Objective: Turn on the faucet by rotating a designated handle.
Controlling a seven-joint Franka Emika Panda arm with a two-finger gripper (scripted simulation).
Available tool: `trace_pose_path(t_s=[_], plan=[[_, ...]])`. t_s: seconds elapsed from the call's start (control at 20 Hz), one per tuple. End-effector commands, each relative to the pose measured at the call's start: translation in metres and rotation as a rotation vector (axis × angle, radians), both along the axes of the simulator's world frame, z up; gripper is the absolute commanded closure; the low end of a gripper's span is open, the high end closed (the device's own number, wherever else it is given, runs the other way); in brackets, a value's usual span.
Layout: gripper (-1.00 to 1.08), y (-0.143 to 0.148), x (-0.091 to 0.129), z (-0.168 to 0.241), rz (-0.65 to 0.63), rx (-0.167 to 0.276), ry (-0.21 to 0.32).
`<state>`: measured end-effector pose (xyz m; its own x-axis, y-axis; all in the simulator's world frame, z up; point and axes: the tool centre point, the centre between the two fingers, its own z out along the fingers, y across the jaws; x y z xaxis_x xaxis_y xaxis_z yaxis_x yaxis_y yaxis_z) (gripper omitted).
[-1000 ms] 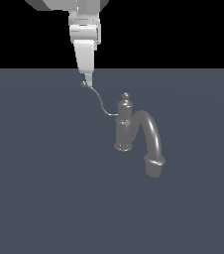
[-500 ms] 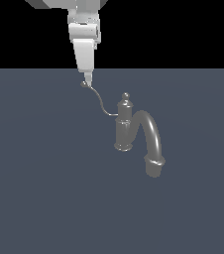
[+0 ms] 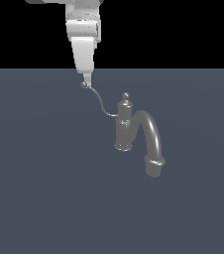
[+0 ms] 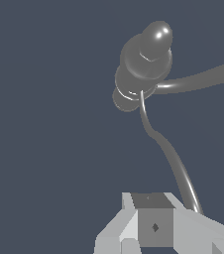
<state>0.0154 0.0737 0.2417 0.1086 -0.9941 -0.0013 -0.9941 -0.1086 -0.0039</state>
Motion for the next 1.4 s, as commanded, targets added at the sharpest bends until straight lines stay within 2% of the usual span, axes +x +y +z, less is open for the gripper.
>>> trace_pose_path(t_s=[0.0, 0.9, 1.0, 1.35], plan=[[1.08, -0.002, -0.009, 0.000, -0.001, -0.002, 0.004], [1.08, -0.009, -0.063, 0.000, -0.001, -0.002, 0.004], [1.08, -0.013, -0.056, 0.002, -0.009, -0.001, -0.006], [1.08, -0.032, -0.073, 0.001, -0.007, -0.001, -0.004]])
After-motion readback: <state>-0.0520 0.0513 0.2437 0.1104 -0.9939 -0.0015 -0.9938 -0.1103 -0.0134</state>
